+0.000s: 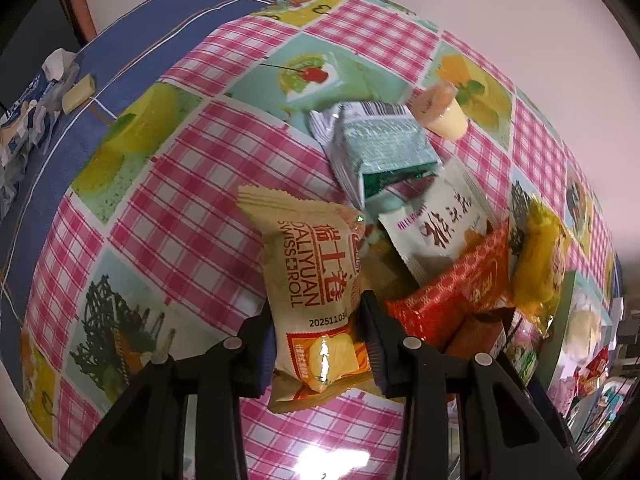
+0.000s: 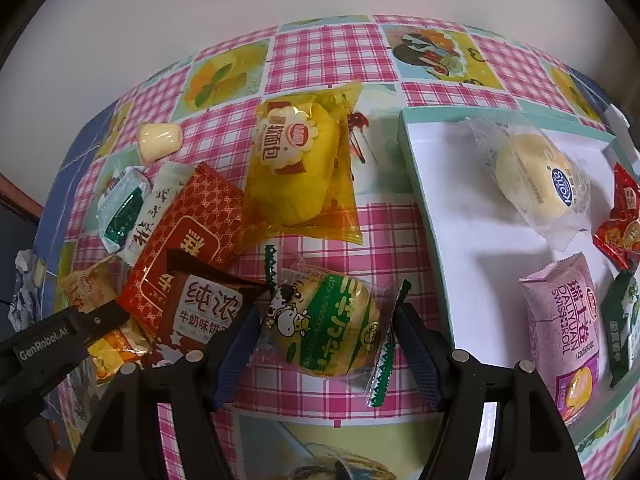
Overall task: Organize snacks
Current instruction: 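Grasp the yellow Swiss roll pack with left tool while right tool grasps green-white biscuit pack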
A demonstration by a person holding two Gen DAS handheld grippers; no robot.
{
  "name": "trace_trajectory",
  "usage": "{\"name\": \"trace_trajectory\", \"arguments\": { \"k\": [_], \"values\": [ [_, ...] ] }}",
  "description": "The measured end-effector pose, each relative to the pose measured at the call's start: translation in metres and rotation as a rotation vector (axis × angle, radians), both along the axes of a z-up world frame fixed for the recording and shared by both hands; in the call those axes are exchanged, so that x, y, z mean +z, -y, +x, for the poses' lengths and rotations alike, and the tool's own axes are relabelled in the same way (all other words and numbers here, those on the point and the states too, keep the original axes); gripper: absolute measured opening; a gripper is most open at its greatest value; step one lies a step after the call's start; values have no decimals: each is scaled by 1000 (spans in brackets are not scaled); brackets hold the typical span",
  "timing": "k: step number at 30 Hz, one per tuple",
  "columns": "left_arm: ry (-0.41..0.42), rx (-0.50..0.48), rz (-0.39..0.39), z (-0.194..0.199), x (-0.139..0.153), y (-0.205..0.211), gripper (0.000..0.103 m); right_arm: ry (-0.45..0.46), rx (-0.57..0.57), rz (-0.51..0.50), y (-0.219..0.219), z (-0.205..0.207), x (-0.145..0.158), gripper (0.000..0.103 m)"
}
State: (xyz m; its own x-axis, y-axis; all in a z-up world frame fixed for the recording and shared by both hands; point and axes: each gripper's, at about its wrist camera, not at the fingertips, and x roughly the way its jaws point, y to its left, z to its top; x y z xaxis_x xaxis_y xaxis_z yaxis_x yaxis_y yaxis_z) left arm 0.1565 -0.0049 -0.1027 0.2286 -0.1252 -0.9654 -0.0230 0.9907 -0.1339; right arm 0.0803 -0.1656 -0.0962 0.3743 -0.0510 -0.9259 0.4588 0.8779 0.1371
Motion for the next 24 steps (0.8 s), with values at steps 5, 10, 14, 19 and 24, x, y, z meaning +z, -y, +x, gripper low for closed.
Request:
{"name": "trace_trajectory", "arguments": {
  "k": [5,10,14,19,24],
  "values": [
    [2,-9,25,-2,-1,12,41,0,9,-16,-5,-4,-1,72],
    [-10,21,-17,1,1,6,38,13,-15,34,1,-4,2,61],
    [-14,30,-44,1,5,-1,37,14,-22,55,5,-5,2,61],
    [-5,36,-63,1,12,-13,36,20,-24,73,10,-6,7,59],
    [31,33,-76,4,36,-23,36,58,-29,78,13,-11,22,59]
  ]
}}
